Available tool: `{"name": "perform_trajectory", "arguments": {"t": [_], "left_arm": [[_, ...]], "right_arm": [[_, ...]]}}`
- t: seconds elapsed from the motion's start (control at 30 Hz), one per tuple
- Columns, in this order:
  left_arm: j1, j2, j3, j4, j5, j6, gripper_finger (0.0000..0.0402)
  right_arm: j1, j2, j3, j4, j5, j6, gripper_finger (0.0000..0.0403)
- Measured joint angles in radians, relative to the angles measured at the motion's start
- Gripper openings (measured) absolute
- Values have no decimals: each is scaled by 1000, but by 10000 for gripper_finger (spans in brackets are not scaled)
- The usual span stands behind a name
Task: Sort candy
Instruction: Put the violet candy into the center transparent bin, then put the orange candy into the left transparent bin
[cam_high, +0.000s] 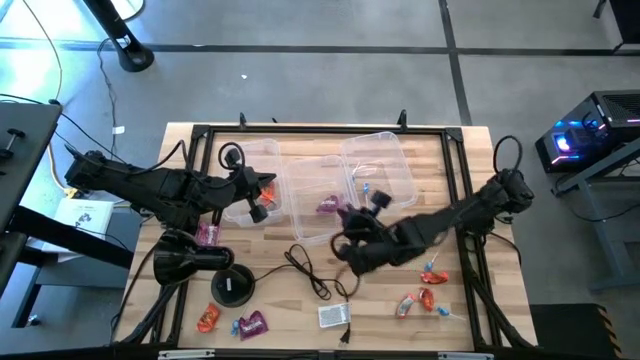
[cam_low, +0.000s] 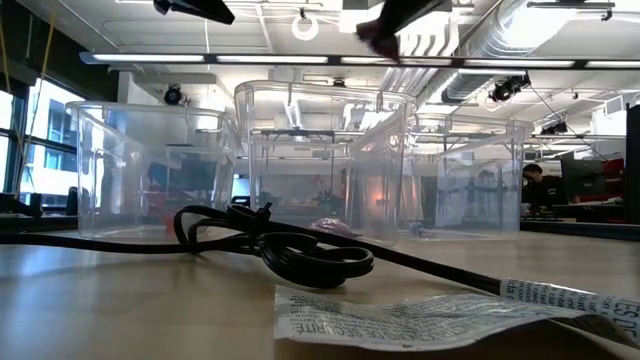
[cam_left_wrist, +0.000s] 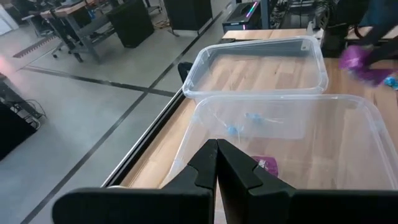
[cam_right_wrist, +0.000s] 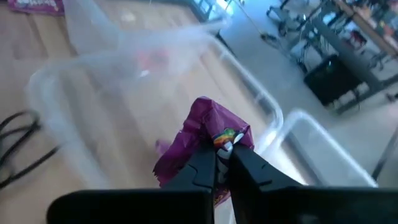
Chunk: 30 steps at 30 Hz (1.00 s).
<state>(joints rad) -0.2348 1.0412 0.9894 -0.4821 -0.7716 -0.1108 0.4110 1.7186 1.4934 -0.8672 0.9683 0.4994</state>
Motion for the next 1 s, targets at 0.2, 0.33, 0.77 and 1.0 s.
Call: {"name": "perform_trajectory", "arguments": {"t": [0.2,0.33,0.77,1.0], "left_arm": [[0,0,0,-20,-1,0,0],[0,0,0,-48,-1,-20,0],[0,0,0,-53,-1,-44,0],[0,0,0,-55,-1,-44,0]], "right_arm": [[-135,-1,-81,372,-104,-358,29],[-238,-1,-140,533,-320,-421,61],[-275,-7,-157,460,-336,-430,220],[-195,-7,-130,185,-504,-272,236]]}}
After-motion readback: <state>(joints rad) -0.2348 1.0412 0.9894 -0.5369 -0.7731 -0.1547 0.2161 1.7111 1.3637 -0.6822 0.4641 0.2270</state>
